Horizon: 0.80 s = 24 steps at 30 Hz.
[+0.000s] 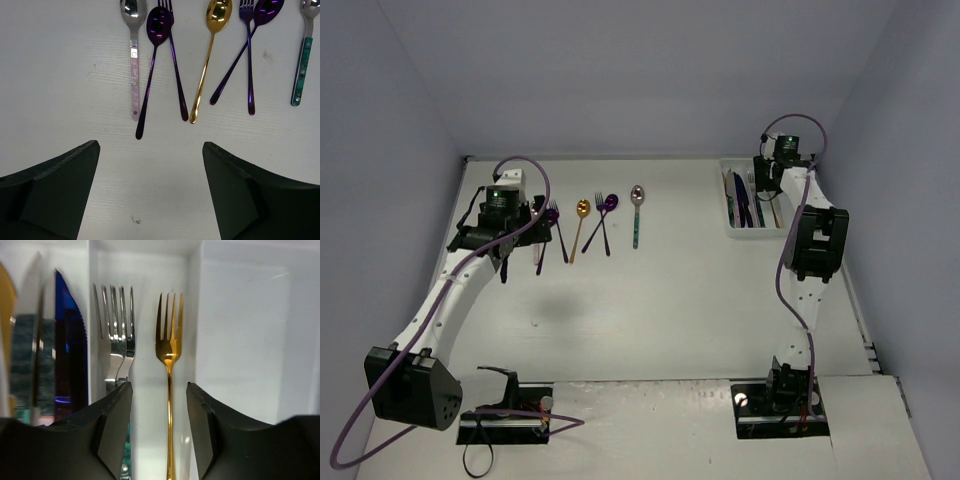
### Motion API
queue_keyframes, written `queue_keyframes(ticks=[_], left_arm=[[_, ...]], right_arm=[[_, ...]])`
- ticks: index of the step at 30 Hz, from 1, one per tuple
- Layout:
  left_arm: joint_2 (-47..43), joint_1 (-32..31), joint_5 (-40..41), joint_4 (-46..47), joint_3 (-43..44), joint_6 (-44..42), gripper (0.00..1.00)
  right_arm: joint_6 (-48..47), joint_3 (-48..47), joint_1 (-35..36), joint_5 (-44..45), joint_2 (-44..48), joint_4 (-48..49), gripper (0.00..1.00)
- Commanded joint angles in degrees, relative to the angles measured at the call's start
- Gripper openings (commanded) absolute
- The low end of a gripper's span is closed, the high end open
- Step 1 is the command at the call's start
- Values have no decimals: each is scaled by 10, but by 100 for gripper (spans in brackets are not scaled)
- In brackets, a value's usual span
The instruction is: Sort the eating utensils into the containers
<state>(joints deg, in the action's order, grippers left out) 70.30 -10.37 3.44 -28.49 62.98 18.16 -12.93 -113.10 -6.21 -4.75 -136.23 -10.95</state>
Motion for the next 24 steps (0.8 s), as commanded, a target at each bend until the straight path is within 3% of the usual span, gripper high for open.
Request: queue_keyframes(ticks=[1, 12, 18, 24], left_arm=[[-9, 5, 3, 13, 21, -5, 82], [-6, 5, -5, 9, 24, -6, 82], [-13, 5, 2, 11, 23, -6, 82], [-22, 5, 17, 12, 22, -8, 82]], right_arm=[[40, 0, 24, 13, 145, 22, 48], [174, 126, 198, 45, 295, 26, 50], [237, 144, 345, 95, 259, 39, 50], [273, 100, 444, 125, 163, 68, 49]])
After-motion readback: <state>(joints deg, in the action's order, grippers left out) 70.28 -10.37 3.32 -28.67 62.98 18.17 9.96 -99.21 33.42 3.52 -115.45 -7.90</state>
